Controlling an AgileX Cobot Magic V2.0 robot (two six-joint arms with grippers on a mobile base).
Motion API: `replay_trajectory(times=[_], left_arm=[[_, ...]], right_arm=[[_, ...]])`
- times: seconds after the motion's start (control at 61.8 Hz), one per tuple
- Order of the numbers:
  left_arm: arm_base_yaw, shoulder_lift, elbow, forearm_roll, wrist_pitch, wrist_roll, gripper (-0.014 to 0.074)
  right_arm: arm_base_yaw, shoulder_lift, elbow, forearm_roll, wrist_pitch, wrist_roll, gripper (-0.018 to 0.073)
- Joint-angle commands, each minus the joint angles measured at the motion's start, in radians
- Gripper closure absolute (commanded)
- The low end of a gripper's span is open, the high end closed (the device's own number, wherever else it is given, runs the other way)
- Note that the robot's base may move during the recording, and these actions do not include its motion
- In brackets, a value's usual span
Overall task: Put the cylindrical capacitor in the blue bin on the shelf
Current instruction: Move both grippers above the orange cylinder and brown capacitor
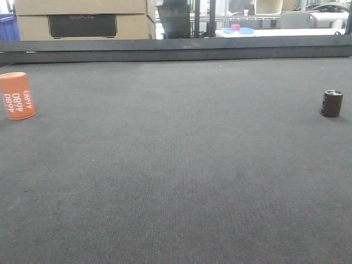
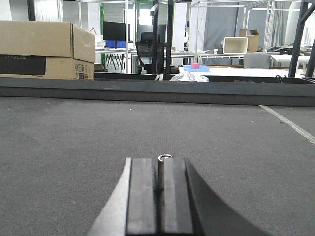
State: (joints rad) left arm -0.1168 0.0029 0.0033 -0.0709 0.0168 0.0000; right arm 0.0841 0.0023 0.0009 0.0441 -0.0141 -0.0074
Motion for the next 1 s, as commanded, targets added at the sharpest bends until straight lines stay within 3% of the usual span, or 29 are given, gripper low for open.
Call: replay_trajectory(times=[0.0,0.745,0.874,0.988], left_arm=[[0.002,-0.003,-0.003,-0.007,-0.017,0.000,0.0707],[0.002,-0.003,-0.003,0.006,-0.032,0.000,0.0707],[0.002,-0.003,-0.010,-0.004,-0.017,0.000,0.0707],[0.002,-0.003,-0.108,0.008,0.066,0.000,0.0707]], right_arm=[[-0.005,-0.002,-0.001,0.003,-0.017,-0.001,0.0727],[-0.005,-0.002,-0.001,0.001,-0.043,-0.001,0.0727],[-0.003,-0.002,-0.012,0.065,-0.062,-0.001,0.0727],[-0.003,-0.002,-0.093,0.110,0.033,-0.001,0.0727]])
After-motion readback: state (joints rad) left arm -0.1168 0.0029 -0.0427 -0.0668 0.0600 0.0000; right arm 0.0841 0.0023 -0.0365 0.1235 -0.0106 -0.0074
